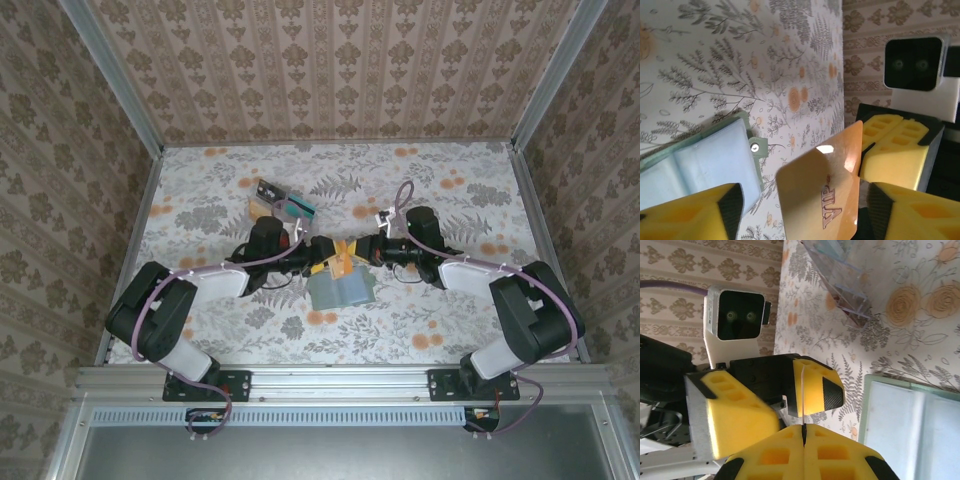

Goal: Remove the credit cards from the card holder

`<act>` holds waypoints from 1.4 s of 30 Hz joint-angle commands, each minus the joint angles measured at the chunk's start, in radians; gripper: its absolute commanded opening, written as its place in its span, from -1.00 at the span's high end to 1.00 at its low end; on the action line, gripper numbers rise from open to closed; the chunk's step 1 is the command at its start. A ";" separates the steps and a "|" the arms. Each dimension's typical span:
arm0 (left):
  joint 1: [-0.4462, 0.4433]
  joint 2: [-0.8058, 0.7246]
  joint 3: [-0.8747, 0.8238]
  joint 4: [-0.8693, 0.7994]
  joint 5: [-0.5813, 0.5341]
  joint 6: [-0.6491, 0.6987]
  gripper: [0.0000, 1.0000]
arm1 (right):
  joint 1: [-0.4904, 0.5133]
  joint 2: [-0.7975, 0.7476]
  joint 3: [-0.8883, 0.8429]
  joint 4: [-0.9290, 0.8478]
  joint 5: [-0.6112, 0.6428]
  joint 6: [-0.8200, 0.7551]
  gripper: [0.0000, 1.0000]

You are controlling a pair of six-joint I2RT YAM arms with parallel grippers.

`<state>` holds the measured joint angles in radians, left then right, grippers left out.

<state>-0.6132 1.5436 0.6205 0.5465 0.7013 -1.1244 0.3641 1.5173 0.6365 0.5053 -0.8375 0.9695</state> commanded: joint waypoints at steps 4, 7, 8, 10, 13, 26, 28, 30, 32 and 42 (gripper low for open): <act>0.013 0.002 -0.033 0.188 0.042 -0.076 0.19 | -0.013 0.036 -0.004 0.112 -0.061 0.070 1.00; 0.015 -0.001 -0.033 0.195 0.043 -0.081 0.47 | -0.015 0.041 -0.003 0.119 -0.063 0.074 1.00; 0.017 -0.001 -0.034 0.196 0.038 -0.082 0.56 | -0.015 0.043 -0.001 0.123 -0.063 0.076 1.00; 0.018 -0.002 -0.033 0.196 0.036 -0.085 0.77 | -0.015 0.045 0.003 0.124 -0.064 0.078 1.00; 0.021 -0.010 -0.032 0.203 0.023 -0.096 1.00 | -0.013 0.038 0.002 0.119 -0.068 0.081 0.70; 0.039 -0.086 0.022 0.161 -0.119 -0.151 1.00 | 0.044 0.040 -0.028 0.316 0.065 0.288 -0.01; 0.042 -0.085 0.028 0.167 -0.132 -0.167 1.00 | 0.045 0.044 -0.018 0.356 0.076 0.313 0.06; 0.047 -0.083 0.028 0.183 -0.144 -0.186 1.00 | 0.047 0.047 0.001 0.366 0.077 0.324 0.16; 0.053 -0.082 0.028 0.195 -0.150 -0.202 1.00 | 0.051 0.049 0.015 0.369 0.077 0.332 0.30; 0.080 -0.079 0.018 0.183 -0.133 -0.223 0.84 | 0.056 0.046 0.046 0.332 0.069 0.291 1.00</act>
<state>-0.5472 1.4757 0.6289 0.7223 0.5720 -1.3323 0.4107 1.5620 0.6373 0.8234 -0.7624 1.2884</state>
